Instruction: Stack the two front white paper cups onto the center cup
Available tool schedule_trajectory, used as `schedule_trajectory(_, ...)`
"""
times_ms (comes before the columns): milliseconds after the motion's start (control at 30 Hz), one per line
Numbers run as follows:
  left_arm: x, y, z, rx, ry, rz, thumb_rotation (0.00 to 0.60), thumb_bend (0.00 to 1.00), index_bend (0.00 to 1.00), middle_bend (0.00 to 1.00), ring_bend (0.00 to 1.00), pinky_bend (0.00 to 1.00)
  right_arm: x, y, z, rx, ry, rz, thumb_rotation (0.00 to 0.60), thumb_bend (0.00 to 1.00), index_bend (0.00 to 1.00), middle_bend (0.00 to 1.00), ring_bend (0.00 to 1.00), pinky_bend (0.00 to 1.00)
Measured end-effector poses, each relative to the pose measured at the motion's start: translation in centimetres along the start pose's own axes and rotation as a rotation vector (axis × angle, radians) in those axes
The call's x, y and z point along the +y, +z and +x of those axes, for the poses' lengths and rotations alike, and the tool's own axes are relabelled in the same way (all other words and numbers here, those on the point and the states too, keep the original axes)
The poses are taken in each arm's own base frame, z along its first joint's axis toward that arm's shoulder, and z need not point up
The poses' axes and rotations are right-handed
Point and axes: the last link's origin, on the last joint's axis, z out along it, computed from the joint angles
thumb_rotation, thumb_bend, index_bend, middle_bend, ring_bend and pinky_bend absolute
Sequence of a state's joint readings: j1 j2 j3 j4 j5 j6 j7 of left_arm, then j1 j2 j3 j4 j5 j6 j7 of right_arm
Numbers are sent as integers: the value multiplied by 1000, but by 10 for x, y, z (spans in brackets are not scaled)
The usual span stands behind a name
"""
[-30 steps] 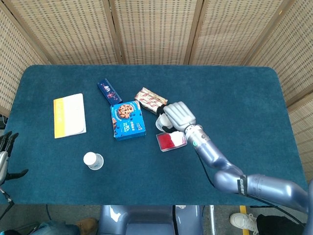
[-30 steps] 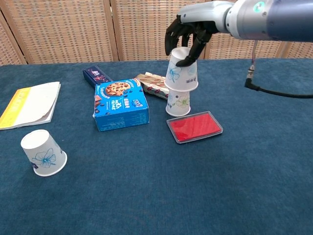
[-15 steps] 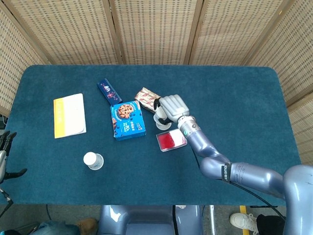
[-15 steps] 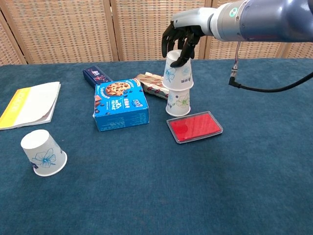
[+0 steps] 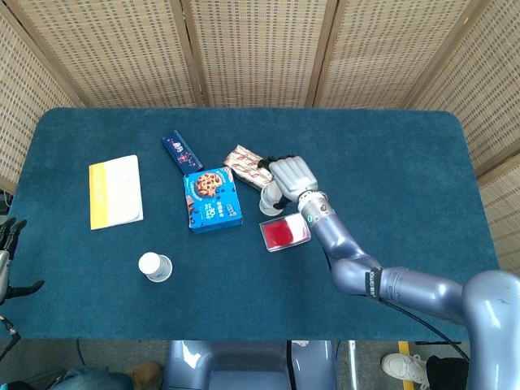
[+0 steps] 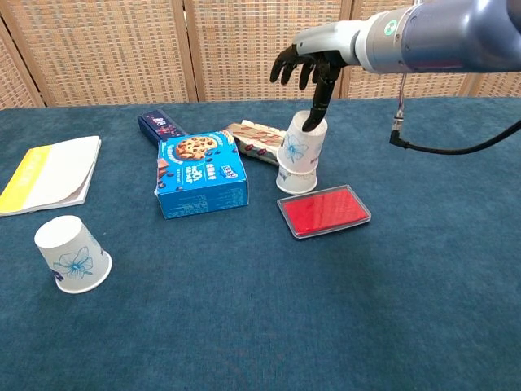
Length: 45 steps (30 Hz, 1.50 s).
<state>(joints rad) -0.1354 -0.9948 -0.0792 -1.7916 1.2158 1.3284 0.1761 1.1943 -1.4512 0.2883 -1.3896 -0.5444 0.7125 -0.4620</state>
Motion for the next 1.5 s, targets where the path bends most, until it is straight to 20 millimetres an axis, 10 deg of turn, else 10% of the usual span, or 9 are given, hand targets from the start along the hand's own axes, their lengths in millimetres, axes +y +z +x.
schedule_trajectory(367, 2, -3, 0, 7, 3, -17, 600, 0, 0, 0, 0, 0, 6, -21, 11, 44, -31, 42, 600, 0, 0, 0, 3, 0)
schedule_trajectory(667, 13, 1, -6, 18, 21, -111, 600, 0, 0, 0, 0, 0, 57, -64, 6, 181, -208, 63, 600, 0, 0, 0, 0, 0)
schedule_trajectory(1033, 51, 32, -19, 48, 166, -426, 600, 0, 1, 0, 23, 173, 167, -197, -52, 283, -292, -17, 600, 0, 0, 0, 0, 0)
schedule_trajectory(1500, 104, 60, -45, -36, 217, -808, 600, 0, 163, 78, 166, 266, 162, -293, -87, 298, -218, -139, 600, 0, 0, 0, 0, 0)
